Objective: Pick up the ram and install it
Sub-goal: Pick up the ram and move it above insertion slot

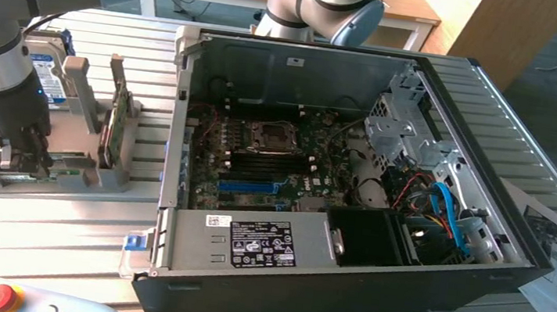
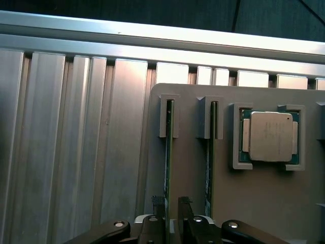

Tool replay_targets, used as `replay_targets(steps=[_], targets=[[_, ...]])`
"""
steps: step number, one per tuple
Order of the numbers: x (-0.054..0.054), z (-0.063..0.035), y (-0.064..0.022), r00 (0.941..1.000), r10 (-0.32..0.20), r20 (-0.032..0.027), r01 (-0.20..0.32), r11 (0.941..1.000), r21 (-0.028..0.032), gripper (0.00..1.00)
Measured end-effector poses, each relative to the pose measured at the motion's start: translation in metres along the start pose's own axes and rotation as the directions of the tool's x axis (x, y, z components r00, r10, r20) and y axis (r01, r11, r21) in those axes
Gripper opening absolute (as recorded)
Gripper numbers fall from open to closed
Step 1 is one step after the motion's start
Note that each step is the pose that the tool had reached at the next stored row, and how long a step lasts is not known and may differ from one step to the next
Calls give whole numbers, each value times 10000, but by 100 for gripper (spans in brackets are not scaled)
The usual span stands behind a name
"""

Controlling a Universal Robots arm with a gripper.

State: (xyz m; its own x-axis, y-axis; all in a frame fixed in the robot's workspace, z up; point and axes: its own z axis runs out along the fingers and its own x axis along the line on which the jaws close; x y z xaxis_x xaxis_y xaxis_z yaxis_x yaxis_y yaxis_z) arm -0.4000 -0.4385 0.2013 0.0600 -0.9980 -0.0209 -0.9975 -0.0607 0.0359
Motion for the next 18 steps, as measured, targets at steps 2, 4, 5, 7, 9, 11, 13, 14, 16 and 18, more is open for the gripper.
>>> replay_targets(steps=[2, 4, 5, 7, 9, 11, 13, 14, 16, 18], targets=[[0, 0, 0, 10000, 0, 0, 0, 10000, 0, 25], [0, 0, 0, 10000, 0, 0, 0, 10000, 0, 25], [0, 0, 0, 10000, 0, 0, 0, 10000, -1, 23], [0, 0, 0, 10000, 0, 1, 0, 10000, -1, 17], [0, 0, 0, 10000, 0, 0, 0, 10000, -1, 12], [0, 0, 0, 10000, 0, 0, 0, 10000, -1, 12], [0, 0, 0, 10000, 0, 0, 0, 10000, 0, 12], [0, 0, 0, 10000, 0, 0, 0, 10000, 0, 12], [0, 0, 0, 10000, 0, 0, 0, 10000, -1, 12], [0, 0, 0, 10000, 0, 0, 0, 10000, 0, 12]])
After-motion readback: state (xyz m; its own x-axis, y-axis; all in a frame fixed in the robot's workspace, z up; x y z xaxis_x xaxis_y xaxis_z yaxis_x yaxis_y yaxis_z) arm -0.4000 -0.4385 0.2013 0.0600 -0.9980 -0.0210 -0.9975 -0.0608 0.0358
